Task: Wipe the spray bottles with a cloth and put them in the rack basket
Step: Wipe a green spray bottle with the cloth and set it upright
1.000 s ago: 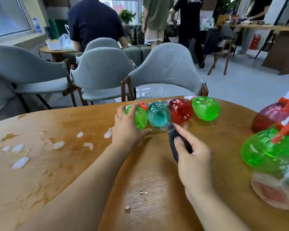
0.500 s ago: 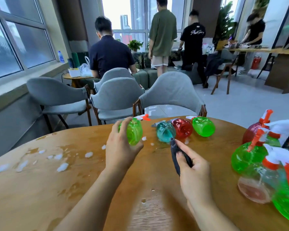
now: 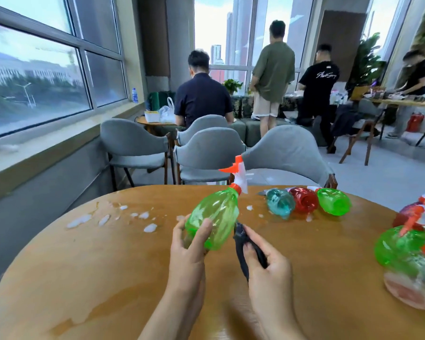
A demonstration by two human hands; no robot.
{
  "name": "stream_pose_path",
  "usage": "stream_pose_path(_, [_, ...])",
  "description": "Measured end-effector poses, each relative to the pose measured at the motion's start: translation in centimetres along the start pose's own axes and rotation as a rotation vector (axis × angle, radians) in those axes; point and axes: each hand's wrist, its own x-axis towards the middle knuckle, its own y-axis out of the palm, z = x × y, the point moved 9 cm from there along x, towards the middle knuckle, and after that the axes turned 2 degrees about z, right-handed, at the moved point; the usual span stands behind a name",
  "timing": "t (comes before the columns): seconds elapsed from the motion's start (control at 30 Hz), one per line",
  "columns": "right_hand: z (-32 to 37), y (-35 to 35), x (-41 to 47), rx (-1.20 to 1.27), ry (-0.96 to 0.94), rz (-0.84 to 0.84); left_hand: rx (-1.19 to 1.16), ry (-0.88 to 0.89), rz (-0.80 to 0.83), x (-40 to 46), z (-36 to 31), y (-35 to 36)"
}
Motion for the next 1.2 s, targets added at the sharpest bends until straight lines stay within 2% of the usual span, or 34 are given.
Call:
stream_pose_path(0.1, [-0.8, -0.3, 0.1, 0.011, -0.031, -0.03, 0.005, -0.066, 0.094, -0.3, 1.8, -0.8])
stream_pose_path(0.27, [-1.0, 0.1, 0.7, -0.176, -0.17, 0.049, 0.047, -0.13, 0.256, -0.5, 2.9, -0.6])
stream_pose_path(0.4, [-0.4, 0.1, 1.5, -0.29, -0.302, 0.155, 0.011, -0.158, 0.21, -0.5, 3.4, -0.6])
stream_pose_path(0.47, [0.3, -0.9, 2.5, -0.279, -0.323, 0.146, -0.004, -0.153, 0.199, -0.5, 3.6, -0.6])
stream_pose_path(0.6, [3.7, -2.7, 3.7, -0.404, -0.565, 0.056, 0.097, -0.05, 0.211, -0.5, 2.9, -0.2])
stream_pose_path(0.67, [5.2, -1.6, 3.4, -0.539, -0.717, 0.106, 0.196, 0.04, 0.219, -0.8, 2.3, 0.1])
stream_pose_path(0.77, [5.7, 0.8, 2.8, -0.663, -0.819, 0.213, 0.346, 0.146, 0.263, -1.7, 1.5, 0.9])
stream_pose_path(0.9, [4.7, 2.3, 2.6, -0.753, -0.849, 0.311, 0.384, 0.157, 0.28, -2.0, 1.6, 1.1])
stream_pose_path(1.1, [3.3, -0.1, 3.4, -0.771, -0.863, 0.196, 0.188, -0.01, 0.268, -2.0, 3.0, 0.9])
stream_pose_path(1.2, [0.3, -2.4, 5.4, -0.87, -0.728, 0.184, 0.016, -0.034, 0.193, -1.3, 2.2, 0.1])
